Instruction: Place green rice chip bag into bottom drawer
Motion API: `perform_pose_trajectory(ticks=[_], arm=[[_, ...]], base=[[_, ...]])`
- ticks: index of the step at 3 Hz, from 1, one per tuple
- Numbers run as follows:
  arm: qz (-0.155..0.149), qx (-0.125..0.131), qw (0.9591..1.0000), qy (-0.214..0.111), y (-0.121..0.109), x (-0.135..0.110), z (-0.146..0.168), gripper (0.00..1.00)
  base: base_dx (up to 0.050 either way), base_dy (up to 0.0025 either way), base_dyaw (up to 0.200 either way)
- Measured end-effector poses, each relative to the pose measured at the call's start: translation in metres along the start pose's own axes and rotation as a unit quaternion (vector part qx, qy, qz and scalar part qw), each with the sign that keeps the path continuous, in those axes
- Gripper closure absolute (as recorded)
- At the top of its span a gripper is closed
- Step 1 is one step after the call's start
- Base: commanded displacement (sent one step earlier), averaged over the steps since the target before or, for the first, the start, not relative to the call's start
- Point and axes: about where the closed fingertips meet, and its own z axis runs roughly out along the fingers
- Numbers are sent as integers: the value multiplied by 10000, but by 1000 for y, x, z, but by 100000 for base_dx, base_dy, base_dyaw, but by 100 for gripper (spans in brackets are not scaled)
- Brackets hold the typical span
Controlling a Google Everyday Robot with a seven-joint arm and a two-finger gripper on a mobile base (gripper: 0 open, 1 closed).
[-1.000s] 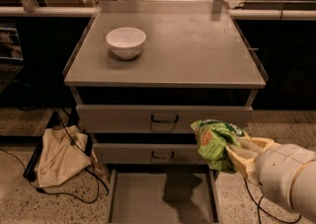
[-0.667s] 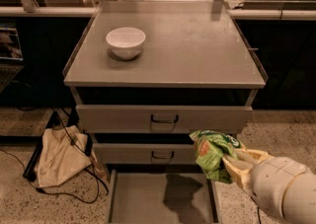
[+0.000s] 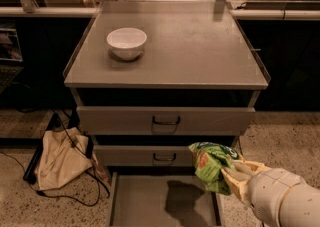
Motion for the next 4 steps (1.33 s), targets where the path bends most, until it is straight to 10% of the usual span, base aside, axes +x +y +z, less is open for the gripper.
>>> perform_pose_trajectory(ticks=[4], arm=[[748,-86,9943,761,12,145,135,100]], base=[[0,0,0]])
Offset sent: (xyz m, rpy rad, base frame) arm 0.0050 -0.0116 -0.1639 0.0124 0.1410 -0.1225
